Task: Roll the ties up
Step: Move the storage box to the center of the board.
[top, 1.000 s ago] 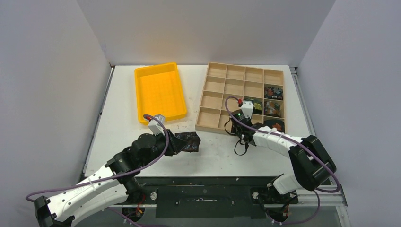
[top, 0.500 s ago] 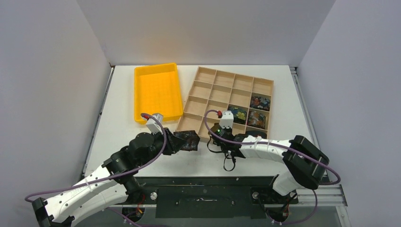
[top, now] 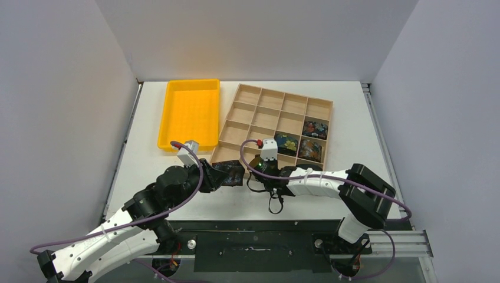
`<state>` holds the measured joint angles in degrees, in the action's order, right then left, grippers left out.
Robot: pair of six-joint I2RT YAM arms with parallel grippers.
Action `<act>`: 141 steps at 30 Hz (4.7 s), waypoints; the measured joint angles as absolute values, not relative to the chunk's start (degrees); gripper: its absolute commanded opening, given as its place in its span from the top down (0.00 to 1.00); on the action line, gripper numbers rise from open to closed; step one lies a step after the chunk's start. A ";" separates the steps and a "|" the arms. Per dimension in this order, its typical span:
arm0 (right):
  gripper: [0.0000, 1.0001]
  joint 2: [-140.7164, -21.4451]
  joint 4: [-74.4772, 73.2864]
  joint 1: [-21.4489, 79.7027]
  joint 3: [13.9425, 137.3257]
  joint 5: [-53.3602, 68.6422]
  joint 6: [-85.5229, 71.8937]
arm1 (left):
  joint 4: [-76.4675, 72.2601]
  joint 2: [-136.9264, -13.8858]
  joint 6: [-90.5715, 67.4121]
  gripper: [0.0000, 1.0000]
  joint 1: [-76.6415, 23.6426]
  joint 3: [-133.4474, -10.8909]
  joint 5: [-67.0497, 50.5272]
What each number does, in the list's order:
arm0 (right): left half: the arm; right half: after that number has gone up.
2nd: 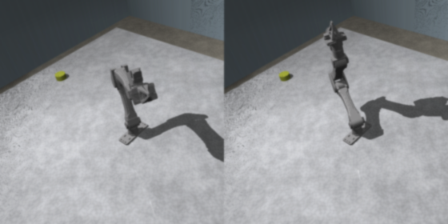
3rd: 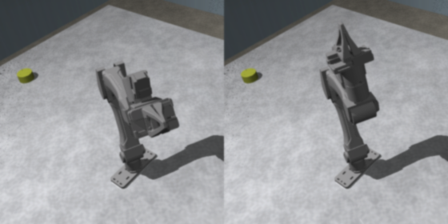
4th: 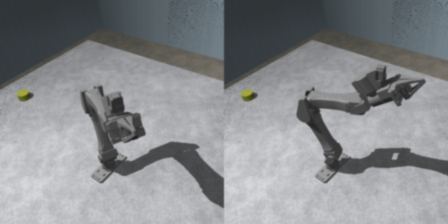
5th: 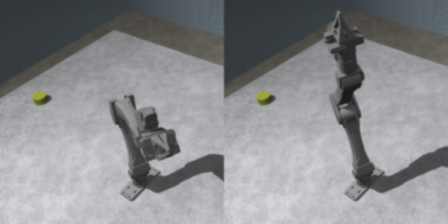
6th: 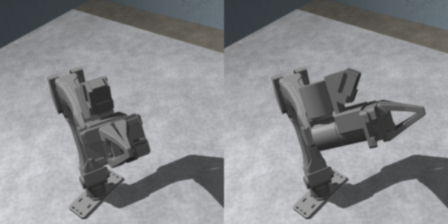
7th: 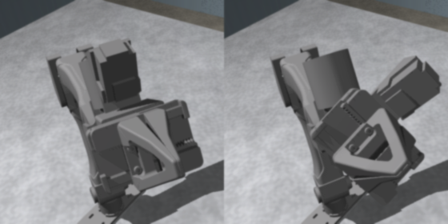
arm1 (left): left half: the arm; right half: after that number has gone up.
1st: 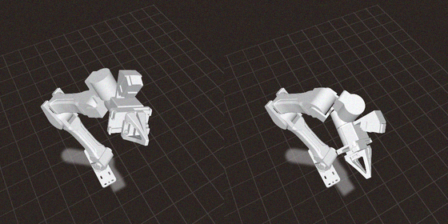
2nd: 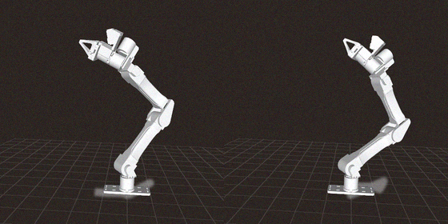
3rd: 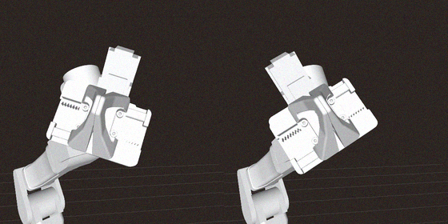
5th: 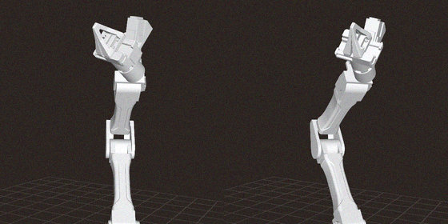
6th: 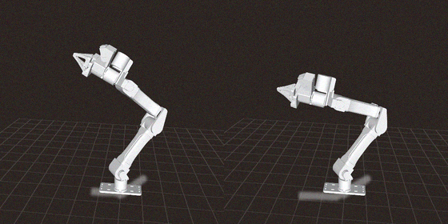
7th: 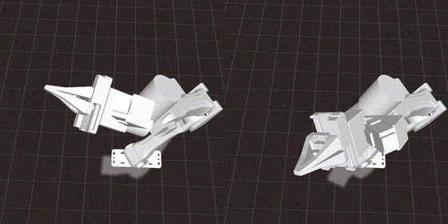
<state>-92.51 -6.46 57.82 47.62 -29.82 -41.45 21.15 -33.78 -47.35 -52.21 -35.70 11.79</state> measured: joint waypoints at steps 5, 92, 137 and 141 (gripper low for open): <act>0.71 -93.38 -6.48 57.82 48.82 -28.82 -39.03 | 21.91 -33.85 -47.29 1.00 -52.21 -35.79 12.12; 0.95 -88.36 -11.20 12.45 44.80 -7.25 -27.07 | 10.04 -40.21 -42.50 1.00 -52.14 -32.56 2.94; 0.03 -64.88 -19.62 16.64 50.41 -31.24 -33.80 | 5.65 -61.49 -41.39 1.00 -50.72 -48.95 -5.74; 0.02 -51.05 -17.98 16.27 44.25 -25.61 -36.07 | 0.82 -68.49 -44.62 1.00 -49.32 -52.73 -11.14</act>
<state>-51.05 -17.98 16.27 44.25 -25.61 -36.07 0.82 -68.49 -44.62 -49.32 -52.73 -11.14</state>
